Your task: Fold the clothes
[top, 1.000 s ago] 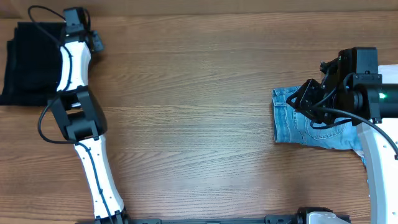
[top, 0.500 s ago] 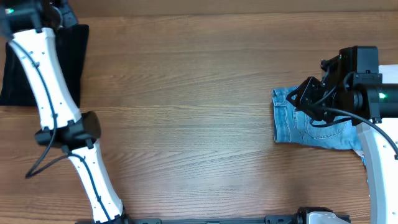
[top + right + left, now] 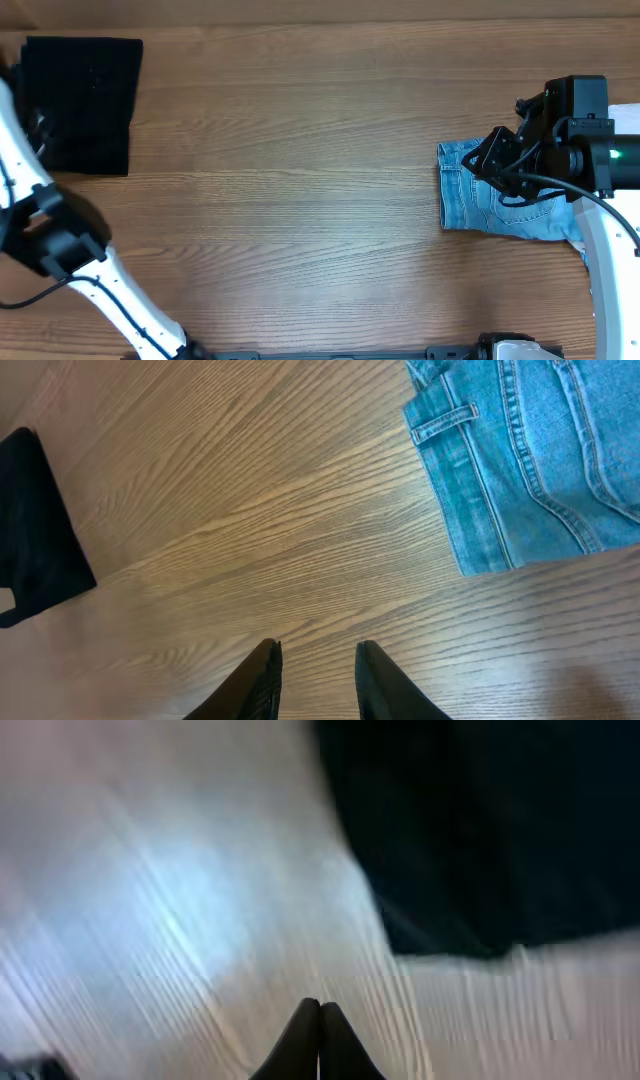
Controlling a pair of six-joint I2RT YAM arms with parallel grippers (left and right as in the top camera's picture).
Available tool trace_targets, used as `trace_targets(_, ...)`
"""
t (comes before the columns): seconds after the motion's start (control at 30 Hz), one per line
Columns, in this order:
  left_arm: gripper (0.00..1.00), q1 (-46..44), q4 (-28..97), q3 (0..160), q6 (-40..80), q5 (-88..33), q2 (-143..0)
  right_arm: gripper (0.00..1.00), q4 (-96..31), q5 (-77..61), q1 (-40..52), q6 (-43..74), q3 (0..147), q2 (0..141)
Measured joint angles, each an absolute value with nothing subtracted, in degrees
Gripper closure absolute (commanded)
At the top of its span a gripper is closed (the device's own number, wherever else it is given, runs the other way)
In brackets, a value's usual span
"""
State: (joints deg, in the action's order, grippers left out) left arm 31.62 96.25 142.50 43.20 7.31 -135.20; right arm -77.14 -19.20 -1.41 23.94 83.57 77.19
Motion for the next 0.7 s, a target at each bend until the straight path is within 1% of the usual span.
trace_targets(0.13,0.96,36.38,89.47,131.94,51.40,8.75,-134.34,0.71,-76.99,-19.09,-1.43,23.94,83.57,77.19)
trace_targets(0.3,0.96,36.36,75.46,117.16,52.66,8.82,-133.75,0.71,-77.25,-19.05,-1.43,23.94,83.57,77.19)
trace_targets(0.43,0.96,36.36,68.84,114.41,53.06,8.93,-133.69,0.71,-77.78,-19.05,-1.43,23.92,83.57,77.19)
trace_targets(0.7,0.96,36.10,63.79,112.95,54.33,12.32,-133.71,0.71,-78.72,-19.05,-1.41,23.92,83.57,77.19)
